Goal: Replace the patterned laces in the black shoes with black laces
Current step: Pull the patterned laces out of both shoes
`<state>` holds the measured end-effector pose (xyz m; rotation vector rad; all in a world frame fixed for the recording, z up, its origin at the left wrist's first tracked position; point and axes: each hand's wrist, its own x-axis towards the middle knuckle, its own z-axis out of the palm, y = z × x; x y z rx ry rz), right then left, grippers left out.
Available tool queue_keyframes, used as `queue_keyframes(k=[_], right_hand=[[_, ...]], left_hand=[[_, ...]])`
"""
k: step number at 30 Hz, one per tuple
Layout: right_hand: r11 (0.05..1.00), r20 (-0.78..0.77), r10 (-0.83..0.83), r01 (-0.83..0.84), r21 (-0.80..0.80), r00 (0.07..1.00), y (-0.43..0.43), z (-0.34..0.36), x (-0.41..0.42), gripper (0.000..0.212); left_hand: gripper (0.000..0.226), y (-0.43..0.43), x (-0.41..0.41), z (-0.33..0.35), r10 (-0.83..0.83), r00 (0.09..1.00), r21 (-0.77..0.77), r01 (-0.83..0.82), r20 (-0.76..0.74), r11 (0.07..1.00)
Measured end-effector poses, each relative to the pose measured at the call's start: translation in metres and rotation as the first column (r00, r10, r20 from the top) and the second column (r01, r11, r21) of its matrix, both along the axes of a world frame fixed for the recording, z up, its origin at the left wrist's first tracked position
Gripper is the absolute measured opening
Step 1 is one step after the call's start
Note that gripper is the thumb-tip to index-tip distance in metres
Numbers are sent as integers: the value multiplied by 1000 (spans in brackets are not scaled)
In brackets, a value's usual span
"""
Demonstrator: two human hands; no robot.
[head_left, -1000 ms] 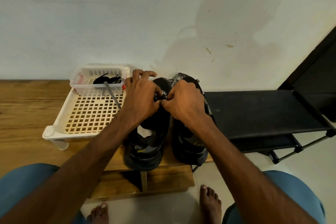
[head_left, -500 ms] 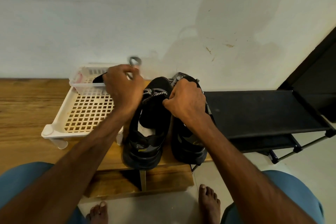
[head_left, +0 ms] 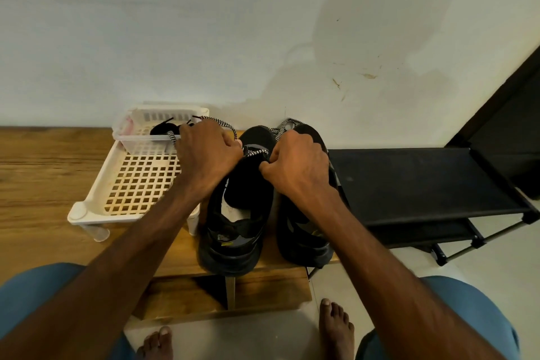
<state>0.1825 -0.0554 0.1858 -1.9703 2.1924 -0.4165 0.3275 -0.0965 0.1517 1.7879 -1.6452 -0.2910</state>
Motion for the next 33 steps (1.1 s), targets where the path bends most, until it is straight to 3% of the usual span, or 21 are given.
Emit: queue_keyframes(k=[3, 8, 12, 18, 26, 33], right_hand=[[999, -7, 17, -17, -41, 1000, 1, -1, 3, 25], [989, -24, 141, -142, -48, 990, -10, 3, 12, 42], [984, -39, 178, -177, 13, 983, -25, 6, 19, 38], [982, -153, 165, -177, -67, 974, -37, -2, 31, 25], [980, -28, 177, -178, -86, 984, -37, -7, 29, 25], [988, 51, 25, -17, -150, 998, -33, 3, 5, 11]], left_hand=[[19, 6, -1, 7, -13, 996, -92, 21, 91, 996], [23, 19, 2, 11, -241, 959, 120, 225, 149, 967], [25, 23, 3, 8, -225, 958, 38, 222, 176, 974], [27, 21, 6, 9, -253, 941, 21, 255, 223, 967], [16, 22, 2, 5, -107, 988, -19, 110, 112, 994], [18, 18, -3, 2, -48, 991, -26, 52, 128, 998]])
